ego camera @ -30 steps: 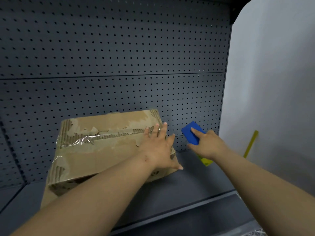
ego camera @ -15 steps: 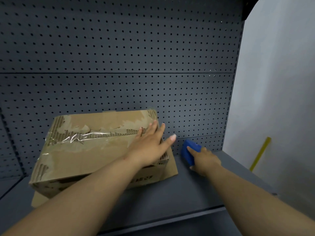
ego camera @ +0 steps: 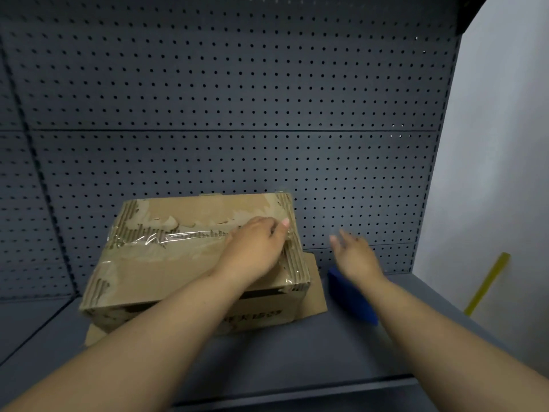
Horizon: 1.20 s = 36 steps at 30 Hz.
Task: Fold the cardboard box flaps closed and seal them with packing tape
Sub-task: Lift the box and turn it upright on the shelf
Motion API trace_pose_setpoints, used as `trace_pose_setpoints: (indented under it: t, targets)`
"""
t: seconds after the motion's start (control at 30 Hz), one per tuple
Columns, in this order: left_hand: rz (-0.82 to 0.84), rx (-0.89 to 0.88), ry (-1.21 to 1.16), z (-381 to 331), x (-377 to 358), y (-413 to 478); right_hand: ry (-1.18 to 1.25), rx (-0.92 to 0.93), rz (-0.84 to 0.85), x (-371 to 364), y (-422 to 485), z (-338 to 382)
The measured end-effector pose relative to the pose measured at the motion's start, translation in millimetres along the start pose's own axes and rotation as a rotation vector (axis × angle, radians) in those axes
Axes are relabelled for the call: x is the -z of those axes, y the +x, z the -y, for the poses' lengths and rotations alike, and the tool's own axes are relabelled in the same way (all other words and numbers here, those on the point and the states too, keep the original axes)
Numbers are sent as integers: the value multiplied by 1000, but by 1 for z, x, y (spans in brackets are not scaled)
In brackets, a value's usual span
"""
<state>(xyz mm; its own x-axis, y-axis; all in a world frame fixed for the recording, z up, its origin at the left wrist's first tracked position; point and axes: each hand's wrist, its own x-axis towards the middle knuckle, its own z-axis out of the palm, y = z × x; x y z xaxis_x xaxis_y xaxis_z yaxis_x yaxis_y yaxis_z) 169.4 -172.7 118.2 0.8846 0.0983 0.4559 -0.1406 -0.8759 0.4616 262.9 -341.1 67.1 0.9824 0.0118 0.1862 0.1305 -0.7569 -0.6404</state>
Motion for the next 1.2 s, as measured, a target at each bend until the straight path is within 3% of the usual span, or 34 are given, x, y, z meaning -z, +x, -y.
trace_pose_setpoints:
  t: [0.07,0.13,0.2,0.3,0.37,0.43,0.63,0.7,0.8,0.87,1.0,1.2]
  targets:
    - [40,0,-52,9,17,0,538,-47,99,12,-2,44]
    - [36,11,-86,24,36,-1,664,-14,202,14,-9,78]
    - [-99,66,-4,49,58,-2,555,71,212,9,-13,103]
    - [-322,319,369,100,89,-6,412,77,201,-5,-13,118]
    - [-273,506,331,124,97,-13,337,53,163,-14,-16,122]
    - [-199,574,152,134,93,-16,256,32,104,-23,-19,122]
    - [-209,584,-25,141,96,-12,259,-20,138,-16,-12,125]
    - [-188,569,-1,147,99,-7,136,-31,122,-6,3,128]
    - [-188,534,117,152,104,3,77,122,41,3,22,133]
    - [-223,503,111,153,108,10,89,209,80,-1,31,137]
    - [-253,292,10,160,105,24,46,209,67,-12,39,134]
    - [-238,316,-53,164,100,29,23,238,-44,-22,40,135]
